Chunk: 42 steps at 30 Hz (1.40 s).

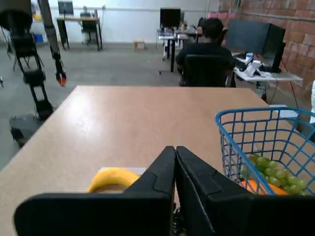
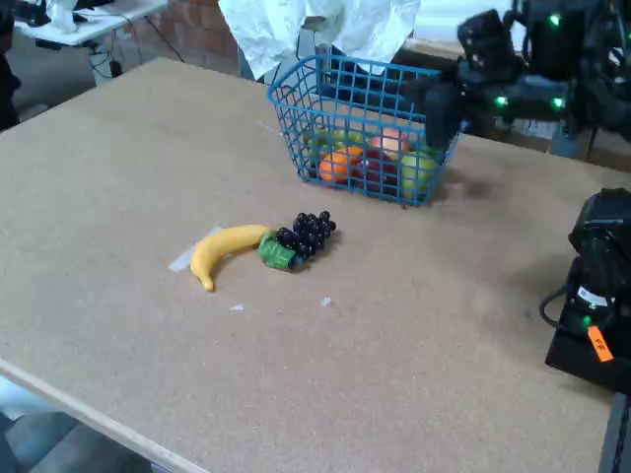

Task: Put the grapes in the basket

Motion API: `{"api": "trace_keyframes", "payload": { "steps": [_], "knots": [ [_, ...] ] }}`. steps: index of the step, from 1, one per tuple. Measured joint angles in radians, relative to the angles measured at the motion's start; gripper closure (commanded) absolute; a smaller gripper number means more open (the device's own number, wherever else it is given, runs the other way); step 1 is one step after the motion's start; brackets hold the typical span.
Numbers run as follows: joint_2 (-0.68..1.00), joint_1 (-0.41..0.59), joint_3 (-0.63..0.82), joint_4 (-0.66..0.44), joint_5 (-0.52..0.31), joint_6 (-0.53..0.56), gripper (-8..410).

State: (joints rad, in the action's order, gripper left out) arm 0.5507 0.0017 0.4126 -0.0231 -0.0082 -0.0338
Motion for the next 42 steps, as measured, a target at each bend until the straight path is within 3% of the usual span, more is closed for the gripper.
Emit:
{"api": "trace_keyframes", "payload": {
  "steps": [15, 21, 26, 30, 38, 42],
  "knots": [
    [0.538, 0.001, 0.486, -0.285, -0.011, -0.158, 402],
    [0.753, 0.001, 0.621, -0.399, -0.101, -0.274, 402],
    [0.893, 0.002, 0.675, -0.424, -0.135, -0.335, 387],
    [0.965, 0.002, 0.685, -0.426, -0.136, -0.363, 342],
    [1.059, 0.002, 0.685, -0.428, -0.117, -0.348, 199],
    [1.075, 0.002, 0.684, -0.426, -0.116, -0.328, 147]
  ]
}}
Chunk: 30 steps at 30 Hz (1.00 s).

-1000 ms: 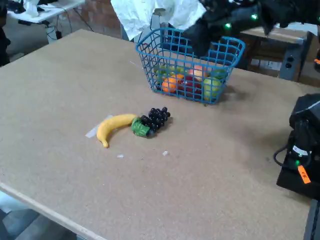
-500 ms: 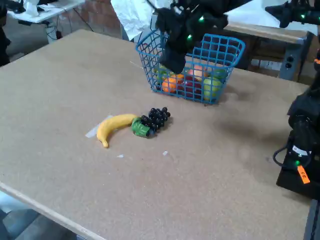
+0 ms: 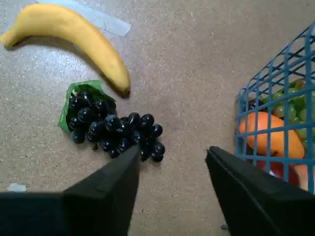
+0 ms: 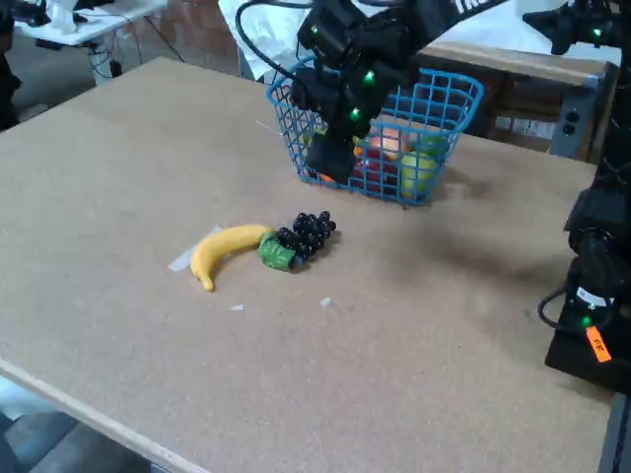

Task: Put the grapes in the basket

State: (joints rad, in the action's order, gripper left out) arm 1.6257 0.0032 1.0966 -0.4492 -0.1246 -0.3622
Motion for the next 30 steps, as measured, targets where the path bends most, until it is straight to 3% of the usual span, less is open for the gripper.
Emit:
{"api": "trace_keyframes", "payload": {
  "steps": [4, 18, 30],
  "knots": [
    [0.001, 0.0, -0.002, -0.002, 0.0, -0.013, 130],
    [0.037, -0.004, -0.041, -0.021, 0.039, -0.253, 130],
    [0.274, -0.018, -0.041, 0.092, 0.064, -0.261, 130]
  ]
}}
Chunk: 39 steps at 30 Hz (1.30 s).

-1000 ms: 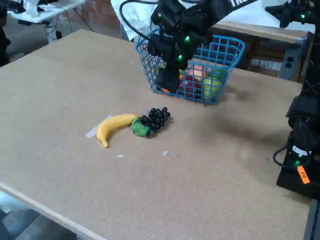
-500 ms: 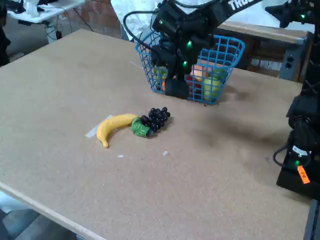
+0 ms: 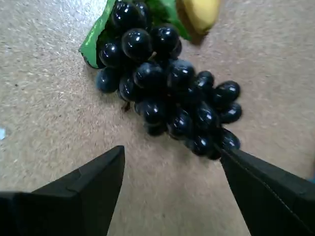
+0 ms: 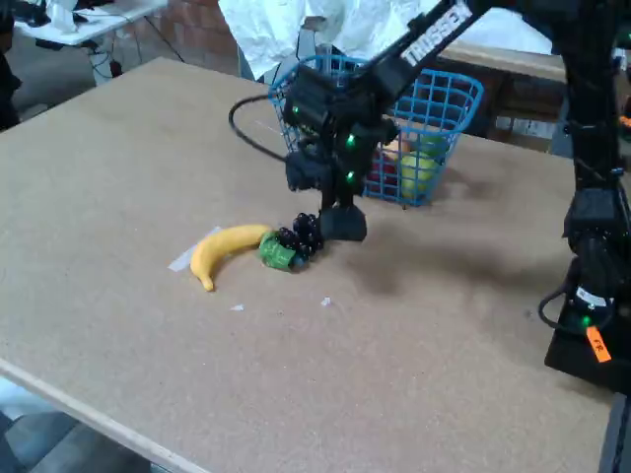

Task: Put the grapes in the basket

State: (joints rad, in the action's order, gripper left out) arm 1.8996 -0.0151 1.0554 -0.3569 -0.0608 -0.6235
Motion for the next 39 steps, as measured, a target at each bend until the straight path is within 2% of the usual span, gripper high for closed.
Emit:
{"api": "trace_keyframes", "payload": {
  "steps": [8, 17, 24, 32, 39],
  "knots": [
    [0.084, -0.023, 0.027, 0.066, 0.008, -0.076, 130],
    [0.093, -0.056, 0.117, 0.082, -0.014, -0.153, 130],
    [0.093, -0.063, 0.204, 0.073, -0.021, -0.132, 130],
    [0.104, -0.063, 0.21, 0.045, -0.023, -0.077, 130],
    [0.109, -0.063, 0.21, -0.031, -0.023, -0.047, 130]
  ]
}}
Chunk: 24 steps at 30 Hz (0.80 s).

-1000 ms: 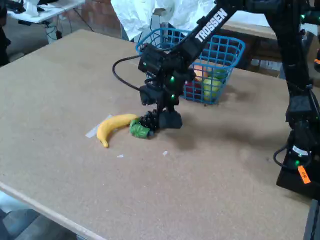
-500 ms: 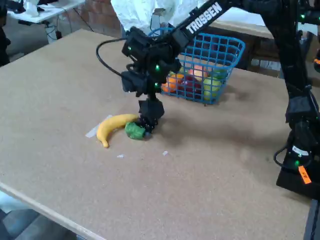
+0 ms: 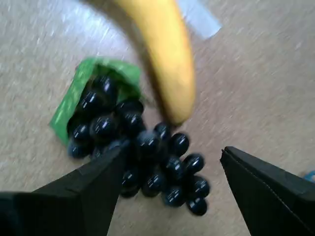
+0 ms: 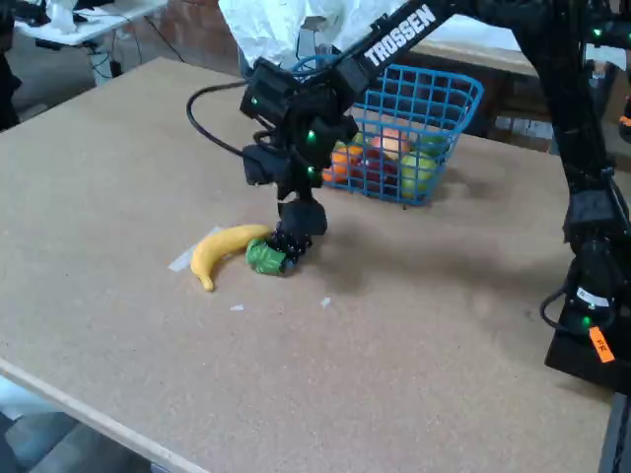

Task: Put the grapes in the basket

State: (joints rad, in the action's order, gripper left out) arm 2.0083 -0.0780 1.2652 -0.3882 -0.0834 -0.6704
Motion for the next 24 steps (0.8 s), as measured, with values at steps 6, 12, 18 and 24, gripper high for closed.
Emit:
{"api": "trace_keyframes", "payload": {
  "steps": [6, 12, 18, 24],
  "knots": [
    [0.044, 0.0, 0.0, -0.039, 0.0, 0.015, 130],
    [0.116, -0.001, 0.005, -0.037, -0.005, 0.023, 130],
    [0.164, -0.003, 0.008, -0.02, -0.011, 0.042, 177],
    [0.16, -0.003, 0.006, -0.007, -0.015, 0.073, 338]
  ]
}}
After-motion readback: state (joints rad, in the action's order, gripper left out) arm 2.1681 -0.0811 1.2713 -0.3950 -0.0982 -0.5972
